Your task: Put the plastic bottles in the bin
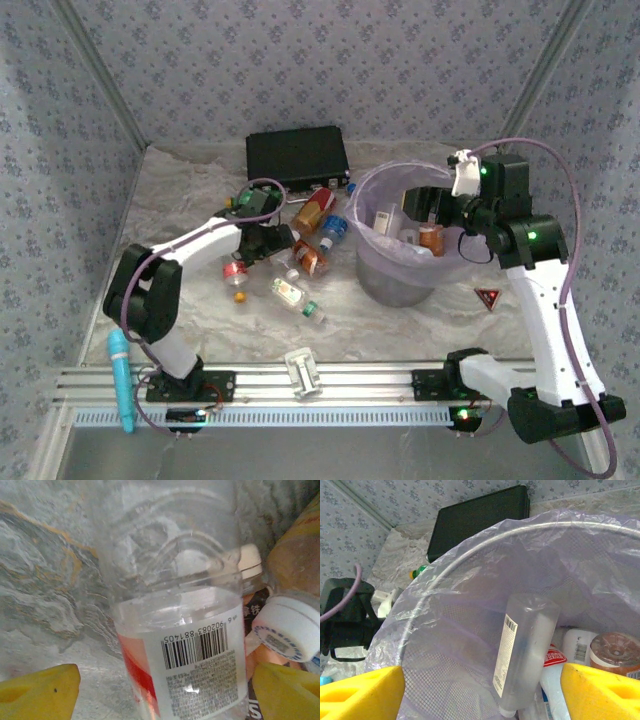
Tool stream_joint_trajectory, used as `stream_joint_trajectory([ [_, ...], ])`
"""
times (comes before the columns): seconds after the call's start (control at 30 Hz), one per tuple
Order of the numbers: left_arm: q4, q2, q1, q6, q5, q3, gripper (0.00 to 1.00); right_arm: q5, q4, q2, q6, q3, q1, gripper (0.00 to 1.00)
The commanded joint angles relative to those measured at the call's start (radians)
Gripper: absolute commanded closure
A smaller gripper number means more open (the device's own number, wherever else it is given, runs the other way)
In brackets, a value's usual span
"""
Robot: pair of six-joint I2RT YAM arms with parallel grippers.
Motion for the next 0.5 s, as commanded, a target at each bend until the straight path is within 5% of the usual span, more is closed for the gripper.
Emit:
stream_joint_trajectory([
  [0.0, 0.027, 0.032, -0.025, -0.048, 0.001, 0.006, 0.12, 0.024, -0.016, -0.018, -0.021, 0.001, 0.003, 0.17],
  [0.47, 0.033, 0.076, -0.031, -0.040, 0.001, 0.032, 0.31, 0.019, -0.013, -0.006, -0.024, 0.011, -0.001, 0.17],
])
